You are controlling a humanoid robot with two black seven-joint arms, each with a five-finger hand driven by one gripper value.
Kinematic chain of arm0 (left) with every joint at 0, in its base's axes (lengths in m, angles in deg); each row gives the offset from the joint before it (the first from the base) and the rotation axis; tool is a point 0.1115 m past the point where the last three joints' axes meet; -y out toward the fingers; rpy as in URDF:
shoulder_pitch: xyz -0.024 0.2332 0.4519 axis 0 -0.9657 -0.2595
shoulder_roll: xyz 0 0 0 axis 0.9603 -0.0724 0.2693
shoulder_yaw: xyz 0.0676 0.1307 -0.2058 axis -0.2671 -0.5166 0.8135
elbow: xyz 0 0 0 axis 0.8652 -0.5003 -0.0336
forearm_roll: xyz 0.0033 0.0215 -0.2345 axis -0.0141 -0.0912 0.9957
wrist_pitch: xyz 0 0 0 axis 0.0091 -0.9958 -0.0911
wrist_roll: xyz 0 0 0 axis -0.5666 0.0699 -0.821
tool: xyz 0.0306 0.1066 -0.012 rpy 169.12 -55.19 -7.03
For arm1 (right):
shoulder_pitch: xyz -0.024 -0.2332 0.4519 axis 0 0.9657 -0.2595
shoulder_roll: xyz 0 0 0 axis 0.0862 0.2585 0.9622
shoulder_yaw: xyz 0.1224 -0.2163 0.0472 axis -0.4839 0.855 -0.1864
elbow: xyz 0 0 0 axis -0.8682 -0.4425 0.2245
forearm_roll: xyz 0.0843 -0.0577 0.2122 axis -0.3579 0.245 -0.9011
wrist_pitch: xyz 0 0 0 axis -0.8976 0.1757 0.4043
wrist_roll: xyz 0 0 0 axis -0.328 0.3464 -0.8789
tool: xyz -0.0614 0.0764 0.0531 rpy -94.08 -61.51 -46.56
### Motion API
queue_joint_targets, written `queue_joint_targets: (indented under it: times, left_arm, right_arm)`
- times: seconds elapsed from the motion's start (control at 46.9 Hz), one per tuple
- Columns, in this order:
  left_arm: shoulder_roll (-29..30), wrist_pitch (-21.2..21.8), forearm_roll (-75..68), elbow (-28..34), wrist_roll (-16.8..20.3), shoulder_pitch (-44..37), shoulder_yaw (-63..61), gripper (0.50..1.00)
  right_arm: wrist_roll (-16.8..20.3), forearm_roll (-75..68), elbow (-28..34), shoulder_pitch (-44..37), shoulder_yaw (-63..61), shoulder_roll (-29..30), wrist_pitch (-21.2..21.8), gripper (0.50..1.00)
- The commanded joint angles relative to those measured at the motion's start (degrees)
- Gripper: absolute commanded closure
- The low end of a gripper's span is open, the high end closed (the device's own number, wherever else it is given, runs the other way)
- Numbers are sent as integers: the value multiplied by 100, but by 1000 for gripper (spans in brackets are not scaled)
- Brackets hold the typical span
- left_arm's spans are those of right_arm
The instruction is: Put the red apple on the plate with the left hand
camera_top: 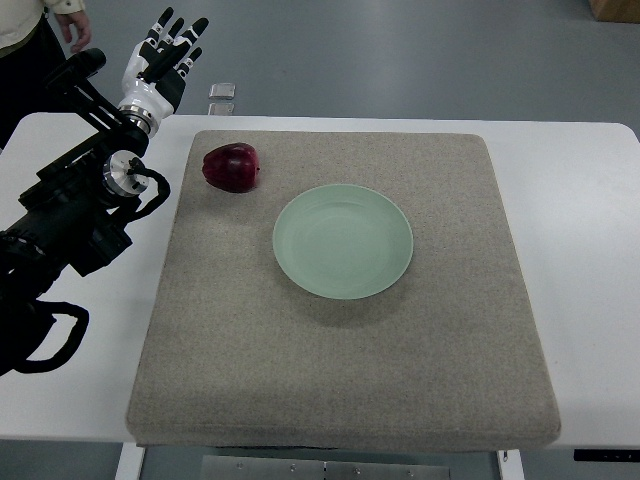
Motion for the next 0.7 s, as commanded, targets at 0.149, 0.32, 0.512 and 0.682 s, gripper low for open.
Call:
queue_joint_targets:
  times: [0.149, 0.32, 0.512, 0.682]
  left_arm:
    - [3, -62, 9, -22, 1, -18, 3, 506]
    - [12, -71, -18, -22, 1, -26, -41, 506]
    - [82, -71, -44, -83, 1, -26, -76, 506]
    - [372, -71, -97, -513, 1, -35, -94, 508]
  right_arm:
    - [0, 0, 0, 0, -7, 0, 0, 536]
    - [0, 0, 0, 0, 2, 0, 0, 536]
    - [0, 0, 0, 0, 2, 0, 0, 536]
    - [0, 0, 0, 0, 2, 0, 0, 536]
